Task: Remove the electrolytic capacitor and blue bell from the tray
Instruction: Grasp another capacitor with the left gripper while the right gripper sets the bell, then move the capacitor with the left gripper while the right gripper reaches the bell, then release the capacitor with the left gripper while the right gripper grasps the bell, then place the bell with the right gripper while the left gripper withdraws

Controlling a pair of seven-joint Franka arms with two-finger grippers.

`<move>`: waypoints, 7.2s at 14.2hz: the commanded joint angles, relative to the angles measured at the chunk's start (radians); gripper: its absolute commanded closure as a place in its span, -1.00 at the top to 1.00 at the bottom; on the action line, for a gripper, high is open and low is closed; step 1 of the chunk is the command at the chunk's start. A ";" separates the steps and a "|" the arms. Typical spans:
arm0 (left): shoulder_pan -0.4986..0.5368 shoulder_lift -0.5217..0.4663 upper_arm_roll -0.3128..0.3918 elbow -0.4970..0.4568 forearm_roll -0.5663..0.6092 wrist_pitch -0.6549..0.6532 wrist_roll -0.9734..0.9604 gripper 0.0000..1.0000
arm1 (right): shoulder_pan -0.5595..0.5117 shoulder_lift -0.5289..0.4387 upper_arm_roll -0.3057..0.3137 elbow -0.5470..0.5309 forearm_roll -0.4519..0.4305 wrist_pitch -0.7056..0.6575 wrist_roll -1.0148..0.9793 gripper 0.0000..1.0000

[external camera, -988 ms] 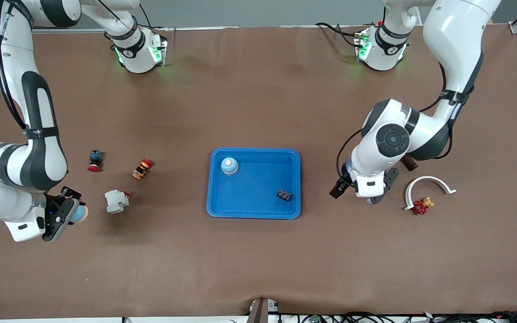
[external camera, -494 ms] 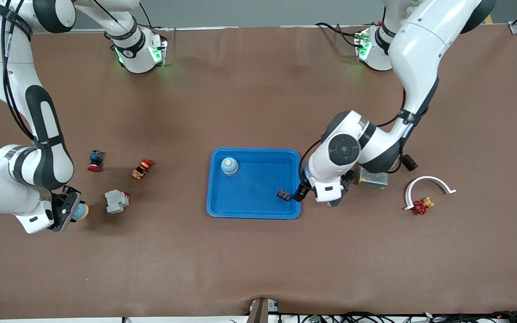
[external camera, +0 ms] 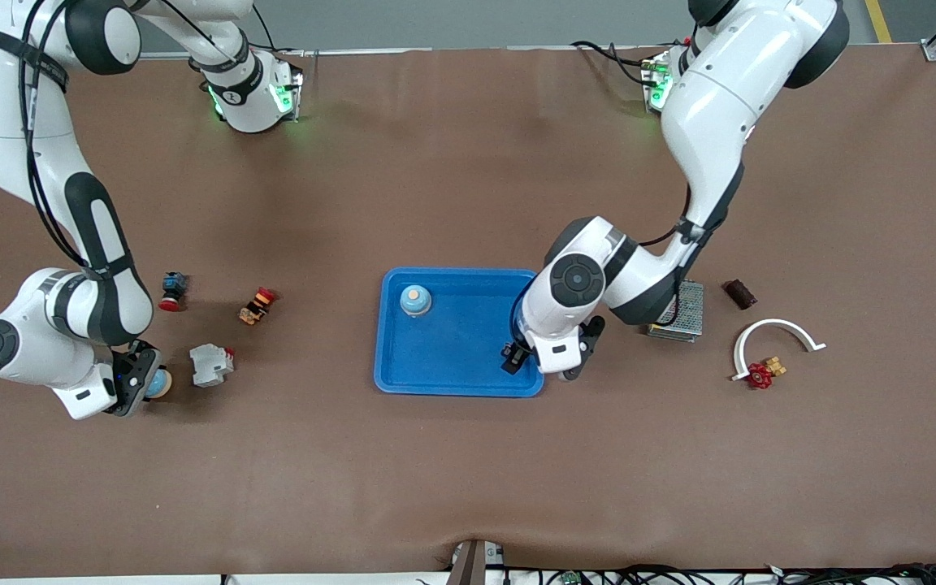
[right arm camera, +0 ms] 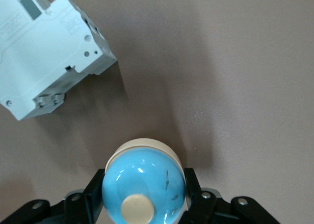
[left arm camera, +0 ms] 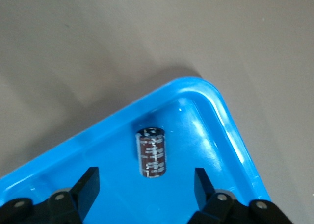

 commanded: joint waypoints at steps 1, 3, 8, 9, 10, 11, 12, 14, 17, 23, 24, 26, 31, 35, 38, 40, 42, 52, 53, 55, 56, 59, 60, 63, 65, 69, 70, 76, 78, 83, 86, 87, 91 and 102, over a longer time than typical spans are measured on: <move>-0.041 0.041 0.044 0.039 -0.011 0.046 -0.011 0.66 | -0.023 -0.012 0.020 -0.009 0.012 0.007 -0.030 -0.17; -0.047 0.050 0.050 0.039 -0.011 0.056 -0.007 0.62 | -0.023 -0.010 0.020 -0.009 0.014 0.007 -0.028 0.26; -0.047 0.085 0.053 0.039 -0.007 0.079 0.004 0.32 | -0.038 -0.019 0.024 -0.008 0.081 -0.022 -0.024 1.00; -0.049 0.089 0.053 0.039 -0.007 0.081 0.004 0.28 | -0.034 -0.027 0.026 0.005 0.083 -0.056 -0.016 1.00; -0.049 0.090 0.053 0.039 -0.007 0.081 0.007 0.16 | -0.032 -0.033 0.027 0.023 0.092 -0.095 -0.012 1.00; -0.047 0.090 0.053 0.039 -0.007 0.081 0.004 -0.15 | -0.029 -0.048 0.027 0.046 0.102 -0.143 0.013 1.00; -0.047 0.087 0.053 0.038 -0.005 0.080 0.004 -0.54 | -0.028 -0.067 0.029 0.066 0.107 -0.198 0.063 1.00; -0.040 0.073 0.051 0.038 -0.005 0.067 0.004 -1.00 | 0.017 -0.142 0.027 0.089 0.106 -0.309 0.203 1.00; -0.024 0.020 0.047 0.038 -0.005 -0.008 0.015 -1.00 | 0.101 -0.249 0.026 0.092 0.092 -0.416 0.443 1.00; 0.060 -0.132 0.041 0.024 -0.001 -0.261 0.139 -1.00 | 0.322 -0.360 0.026 0.092 0.090 -0.542 1.092 1.00; 0.083 -0.163 0.041 0.010 -0.005 -0.305 0.183 -1.00 | 0.357 -0.369 0.027 0.092 0.090 -0.542 1.192 1.00; 0.135 -0.212 0.041 -0.029 -0.013 -0.347 0.261 -1.00 | 0.452 -0.371 0.026 0.092 0.089 -0.530 1.393 1.00; 0.284 -0.348 0.039 -0.196 -0.013 -0.364 0.442 -1.00 | 0.638 -0.342 0.026 0.089 0.061 -0.391 1.875 1.00; 0.423 -0.414 0.039 -0.299 -0.013 -0.364 0.625 -1.00 | 0.718 -0.271 0.026 0.086 0.060 -0.308 2.071 1.00; 0.526 -0.419 0.041 -0.339 -0.008 -0.362 0.748 -1.00 | 0.747 -0.208 0.026 0.083 0.060 -0.260 2.185 1.00; 0.583 -0.413 0.041 -0.349 0.002 -0.353 0.829 -1.00 | 0.753 -0.177 0.023 0.080 0.058 -0.251 2.231 1.00; 0.643 -0.393 0.042 -0.350 0.013 -0.330 0.899 -1.00 | 0.750 -0.151 0.023 0.075 0.057 -0.243 2.246 1.00; 0.743 -0.274 0.050 -0.393 0.070 -0.065 0.892 -1.00 | 0.804 -0.107 0.021 -0.034 0.015 -0.119 2.306 1.00; 0.743 -0.255 0.051 -0.393 0.071 -0.037 0.892 -1.00 | 0.810 -0.104 0.023 -0.044 0.015 -0.108 2.306 1.00; 0.744 -0.232 0.053 -0.392 0.106 -0.014 0.891 -1.00 | 0.822 -0.099 0.023 -0.084 0.017 -0.046 2.306 1.00; 0.746 -0.231 0.053 -0.390 0.114 -0.008 0.889 -1.00 | 0.831 -0.092 0.023 -0.098 0.017 -0.015 2.311 1.00; 0.744 -0.212 0.053 -0.389 0.114 -0.008 0.889 -1.00 | 0.841 -0.068 0.023 -0.100 0.015 0.008 2.312 1.00; 0.744 -0.211 0.053 -0.392 0.114 -0.008 0.889 -1.00 | 0.841 -0.059 0.023 -0.100 0.015 0.021 2.312 1.00; 0.744 -0.204 0.053 -0.396 0.114 -0.009 0.889 -1.00 | 0.845 -0.042 0.021 -0.103 0.015 0.050 2.312 1.00; 0.744 -0.207 0.053 -0.412 0.114 -0.014 0.889 -1.00 | 0.845 -0.041 0.021 -0.104 0.015 0.051 2.312 1.00; 0.757 -0.221 0.054 -0.432 0.119 -0.022 0.892 -1.00 | 0.842 -0.042 0.023 -0.104 0.017 0.051 2.312 0.23; 0.757 -0.227 0.054 -0.432 0.119 -0.029 0.892 -1.00 | 0.841 -0.042 0.023 -0.104 0.018 0.051 2.314 0.08; 0.755 -0.223 0.053 -0.427 0.119 -0.046 0.883 -0.89 | 0.838 -0.047 0.023 -0.100 0.018 0.042 2.313 -0.32; 0.754 -0.221 0.054 -0.424 0.119 -0.046 0.884 -0.18 | 0.827 -0.061 0.023 -0.098 0.018 0.032 2.300 -0.30; 0.752 -0.234 0.050 -0.419 0.119 -0.049 0.891 1.00 | 0.786 -0.171 0.021 -0.078 0.020 -0.164 2.227 -0.30; 0.744 -0.257 0.044 -0.407 0.120 -0.049 0.897 1.00 | 0.726 -0.260 0.021 -0.078 0.020 -0.293 2.078 -0.30; 0.743 -0.261 0.042 -0.390 0.120 -0.062 0.898 1.00 | 0.697 -0.295 0.021 -0.078 0.021 -0.344 2.006 -0.30; 0.711 -0.266 0.033 -0.330 0.127 -0.115 0.909 1.00 | 0.548 -0.384 0.020 -0.080 0.021 -0.507 1.666 -0.30; 0.703 -0.496 -0.102 -0.307 0.119 -0.255 1.056 1.00 | 0.296 -0.452 0.020 -0.135 -0.133 -0.548 1.041 -0.30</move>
